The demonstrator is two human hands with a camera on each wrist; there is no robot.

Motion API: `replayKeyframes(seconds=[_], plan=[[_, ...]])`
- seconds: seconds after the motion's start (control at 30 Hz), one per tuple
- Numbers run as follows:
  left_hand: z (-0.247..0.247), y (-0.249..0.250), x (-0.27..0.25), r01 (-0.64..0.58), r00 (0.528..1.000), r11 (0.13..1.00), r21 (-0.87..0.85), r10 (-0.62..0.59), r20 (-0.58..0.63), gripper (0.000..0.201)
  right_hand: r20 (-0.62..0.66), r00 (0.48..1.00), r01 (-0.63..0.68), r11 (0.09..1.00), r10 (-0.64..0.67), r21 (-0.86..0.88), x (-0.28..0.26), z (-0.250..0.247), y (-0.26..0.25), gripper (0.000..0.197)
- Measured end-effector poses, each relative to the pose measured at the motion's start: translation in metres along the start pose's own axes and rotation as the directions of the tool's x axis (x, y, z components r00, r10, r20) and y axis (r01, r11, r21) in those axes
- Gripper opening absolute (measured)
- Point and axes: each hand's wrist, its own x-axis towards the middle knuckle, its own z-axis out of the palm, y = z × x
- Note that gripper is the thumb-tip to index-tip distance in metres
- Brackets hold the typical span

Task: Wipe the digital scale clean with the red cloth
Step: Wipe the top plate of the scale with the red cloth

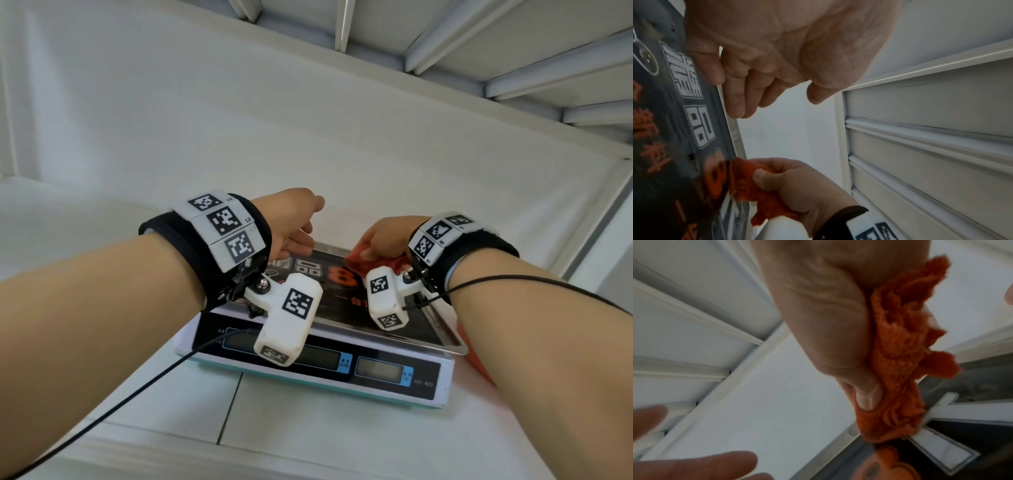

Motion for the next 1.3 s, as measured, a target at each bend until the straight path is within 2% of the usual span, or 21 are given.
replayKeyframes(seconds=[0.07, 0.2, 0.3, 0.4, 0.5, 0.63, 0.7, 0.87, 0.97, 1.07, 1.2, 1.3], plan=[[0.0, 0.0, 0.0, 0.003, 1.0, 1.0, 0.018, -0.003, 0.015, 0.051, 0.027, 0.999, -0.018, 0.998, 0.019, -0.06, 0.001, 0.003, 0.003, 0.032], [0.007, -0.001, -0.002, -0.014, 0.998, 0.998, 0.067, 0.011, 0.056, 0.046, 0.086, 0.996, 0.036, 0.999, -0.033, -0.036, -0.006, 0.002, -0.002, 0.03], [0.016, -0.002, -0.008, -0.125, 0.989, 0.956, 0.265, 0.098, 0.115, 0.036, 0.169, 0.981, 0.098, 0.995, -0.091, -0.03, -0.009, -0.003, 0.0, 0.031], [0.024, -0.001, -0.024, -0.216, 0.962, 0.862, 0.459, 0.107, 0.252, 0.038, 0.138, 0.989, 0.035, 0.997, -0.044, 0.067, -0.004, -0.002, 0.009, 0.025], [0.032, 0.001, -0.038, -0.273, 0.934, 0.799, 0.535, 0.086, 0.347, 0.034, 0.102, 0.995, -0.023, 0.986, 0.006, 0.166, 0.001, 0.004, 0.016, 0.023], [0.042, -0.004, -0.045, -0.313, 0.908, 0.751, 0.582, 0.056, 0.416, 0.036, 0.081, 0.997, 0.006, 0.992, -0.017, 0.128, 0.004, 0.007, 0.015, 0.023], [0.045, -0.007, -0.047, -0.322, 0.903, 0.715, 0.62, 0.035, 0.428, 0.043, 0.078, 0.997, 0.016, 0.995, -0.024, 0.101, 0.002, 0.006, 0.015, 0.025], [0.043, -0.01, -0.048, -0.328, 0.919, 0.622, 0.711, 0.037, 0.392, 0.038, 0.102, 0.994, -0.04, 0.995, 0.031, 0.088, 0.003, -0.001, 0.02, 0.026], [0.043, -0.011, -0.048, -0.329, 0.925, 0.614, 0.718, 0.057, 0.376, 0.032, 0.028, 0.996, -0.081, 0.995, 0.082, -0.052, 0.007, -0.006, 0.024, 0.033], [0.043, -0.011, -0.049, -0.347, 0.918, 0.614, 0.709, 0.067, 0.391, 0.024, -0.003, 0.998, -0.065, 0.99, 0.065, -0.128, 0.009, -0.003, 0.024, 0.033], [0.042, -0.013, -0.049, -0.358, 0.913, 0.629, 0.69, 0.08, 0.401, 0.013, 0.112, 0.993, 0.05, 0.996, -0.042, -0.075, 0.002, 0.001, 0.017, 0.029], [0.042, -0.013, -0.05, -0.353, 0.913, 0.633, 0.689, 0.072, 0.401, 0.01, 0.259, 0.959, 0.089, 0.99, -0.116, 0.112, -0.007, -0.007, 0.017, 0.023]])
